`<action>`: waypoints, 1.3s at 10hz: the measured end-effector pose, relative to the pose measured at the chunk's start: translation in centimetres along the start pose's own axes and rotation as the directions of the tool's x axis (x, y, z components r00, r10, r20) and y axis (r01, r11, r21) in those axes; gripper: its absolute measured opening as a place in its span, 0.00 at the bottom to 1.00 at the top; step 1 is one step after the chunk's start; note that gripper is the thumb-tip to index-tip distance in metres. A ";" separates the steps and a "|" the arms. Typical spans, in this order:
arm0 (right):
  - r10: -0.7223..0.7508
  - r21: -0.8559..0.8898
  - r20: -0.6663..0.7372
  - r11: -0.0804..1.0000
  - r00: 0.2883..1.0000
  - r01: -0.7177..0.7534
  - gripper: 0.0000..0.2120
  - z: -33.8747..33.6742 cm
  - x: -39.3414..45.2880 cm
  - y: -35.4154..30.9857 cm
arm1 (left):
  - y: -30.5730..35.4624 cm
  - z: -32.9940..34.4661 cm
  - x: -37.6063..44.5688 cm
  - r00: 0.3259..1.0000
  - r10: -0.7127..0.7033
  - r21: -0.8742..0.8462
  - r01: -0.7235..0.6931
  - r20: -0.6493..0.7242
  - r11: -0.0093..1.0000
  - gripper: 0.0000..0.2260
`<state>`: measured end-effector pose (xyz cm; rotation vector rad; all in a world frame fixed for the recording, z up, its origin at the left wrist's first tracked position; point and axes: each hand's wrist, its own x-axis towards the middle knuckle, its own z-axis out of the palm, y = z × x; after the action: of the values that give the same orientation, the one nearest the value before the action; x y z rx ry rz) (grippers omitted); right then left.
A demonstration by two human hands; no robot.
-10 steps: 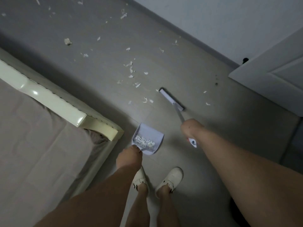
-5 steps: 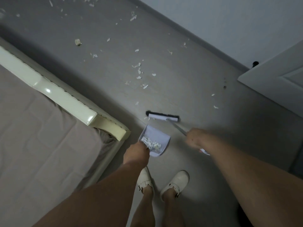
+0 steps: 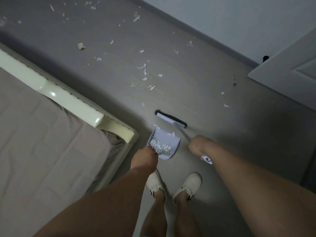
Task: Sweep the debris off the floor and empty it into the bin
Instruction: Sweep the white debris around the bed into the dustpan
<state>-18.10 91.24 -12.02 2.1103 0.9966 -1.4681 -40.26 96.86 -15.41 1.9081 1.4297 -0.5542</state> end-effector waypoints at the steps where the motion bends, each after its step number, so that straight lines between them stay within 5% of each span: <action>1: 0.049 -0.059 0.148 0.997 0.988 -0.041 0.10 1.4 -1.4 -1.9 | -0.7 0.3 -0.2 1.000 -0.012 0.002 0.012 -0.002 1.000 0.09; 3: 0.151 -0.023 0.126 0.989 0.980 -0.149 0.14 0.3 -4.2 0.3 | -0.4 0.9 -1.8 0.998 -0.024 -0.001 0.024 0.061 1.000 0.09; 5: 0.107 -0.070 -0.003 0.992 0.994 -0.107 0.15 -1.4 -2.0 0.2 | -3.0 2.3 -4.4 0.997 -0.071 -0.004 0.071 0.043 0.997 0.10; 7: 0.000 -0.127 0.117 0.992 0.993 0.015 0.12 -0.1 -2.1 -4.5 | -3.4 3.2 -3.7 0.997 -0.070 0.020 0.069 0.031 0.997 0.10; 8: 0.077 -0.052 0.231 0.996 0.970 -0.067 0.24 0.6 -3.9 -5.4 | -2.2 3.2 -3.3 0.997 -0.063 0.019 0.062 0.041 0.998 0.11; 9: -0.026 0.264 0.235 0.964 0.972 -0.038 0.29 0.0 -4.2 -2.2 | -1.9 2.5 -3.3 0.996 -0.053 0.040 0.051 0.068 0.998 0.11; 10: 0.069 0.752 0.203 0.628 0.977 -0.200 0.33 -0.5 -7.3 5.2 | -2.3 1.3 -3.3 0.998 -0.023 0.115 0.017 0.050 0.993 0.11; 11: 0.093 0.892 0.229 0.379 0.969 -0.247 0.32 -0.3 -9.8 10.7 | -1.0 0.2 -4.0 0.999 0.032 0.191 -0.038 0.031 0.981 0.12; 12: 0.176 0.948 0.213 0.202 0.961 -0.247 0.20 -0.5 -11.1 16.2 | 2.5 -0.6 -4.1 0.995 0.092 0.250 -0.095 0.024 0.964 0.12; 13: 0.260 0.966 0.227 0.064 0.939 -0.252 0.19 -0.7 -10.7 20.9 | 7.6 -1.0 -2.9 0.987 0.159 0.294 -0.159 0.025 0.942 0.11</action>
<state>-4.44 74.00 -3.60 2.8201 -0.8324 -2.2158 -34.02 94.45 -10.72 2.2337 1.2301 -0.7227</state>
